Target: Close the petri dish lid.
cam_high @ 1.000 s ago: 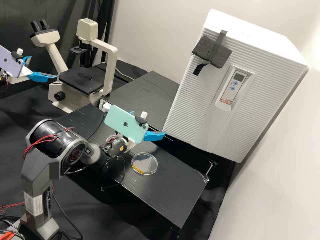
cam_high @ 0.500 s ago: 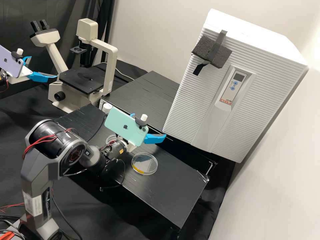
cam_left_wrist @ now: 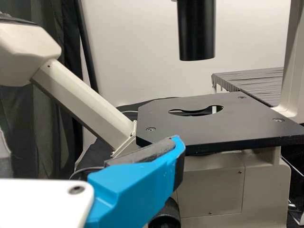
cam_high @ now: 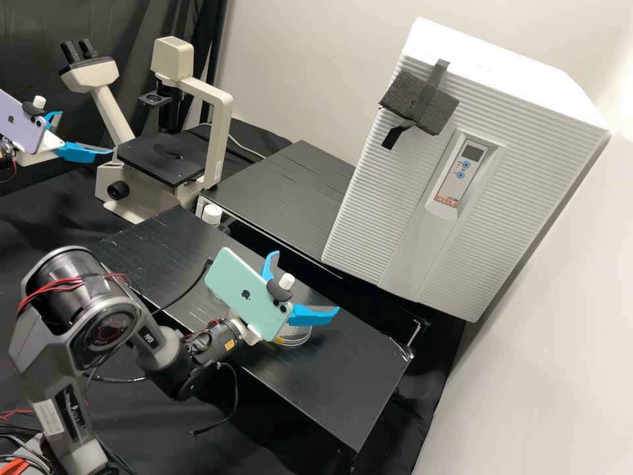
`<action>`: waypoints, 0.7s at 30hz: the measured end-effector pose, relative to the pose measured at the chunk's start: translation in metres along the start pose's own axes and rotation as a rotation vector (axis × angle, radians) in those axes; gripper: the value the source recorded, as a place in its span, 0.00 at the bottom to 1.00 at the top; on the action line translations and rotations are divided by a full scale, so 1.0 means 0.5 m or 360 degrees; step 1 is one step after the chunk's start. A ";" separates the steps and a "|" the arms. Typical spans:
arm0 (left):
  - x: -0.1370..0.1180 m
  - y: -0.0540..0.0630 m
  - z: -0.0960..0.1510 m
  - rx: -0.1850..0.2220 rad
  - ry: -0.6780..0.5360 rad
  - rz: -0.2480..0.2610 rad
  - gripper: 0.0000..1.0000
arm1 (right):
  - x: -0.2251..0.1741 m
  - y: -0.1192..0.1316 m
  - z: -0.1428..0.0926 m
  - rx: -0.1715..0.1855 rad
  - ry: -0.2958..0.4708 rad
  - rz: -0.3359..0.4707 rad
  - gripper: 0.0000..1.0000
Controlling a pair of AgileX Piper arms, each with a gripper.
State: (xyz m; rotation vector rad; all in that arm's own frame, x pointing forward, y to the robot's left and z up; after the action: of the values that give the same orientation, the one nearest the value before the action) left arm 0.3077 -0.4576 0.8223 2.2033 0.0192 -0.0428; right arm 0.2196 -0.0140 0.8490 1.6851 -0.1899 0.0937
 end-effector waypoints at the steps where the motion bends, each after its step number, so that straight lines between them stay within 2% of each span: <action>1: 0.000 0.000 0.000 0.0000 0.0000 0.0000 1.00 | -0.007 -0.001 0.005 -0.0003 -0.0014 -0.0012 1.00; 3: 0.000 0.000 0.000 0.0000 0.0000 0.0000 1.00 | -0.019 -0.005 0.016 -0.0009 -0.0048 -0.0038 1.00; 9: 0.000 0.000 0.000 0.0000 0.0000 0.0000 1.00 | -0.037 0.010 0.032 -0.0038 -0.0065 -0.0003 1.00; 12: 0.000 0.000 0.000 0.0000 0.0000 0.0000 1.00 | -0.046 0.015 0.041 -0.0019 -0.0093 0.0001 1.00; 21: 0.000 0.000 0.000 0.0000 0.0000 0.0000 1.00 | -0.073 0.028 0.046 -0.0030 -0.0101 0.0019 1.00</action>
State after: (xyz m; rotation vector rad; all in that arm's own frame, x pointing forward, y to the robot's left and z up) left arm 0.3077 -0.4576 0.8223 2.2033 0.0192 -0.0428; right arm 0.1803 -0.0355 0.8535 1.6693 -0.2477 0.0475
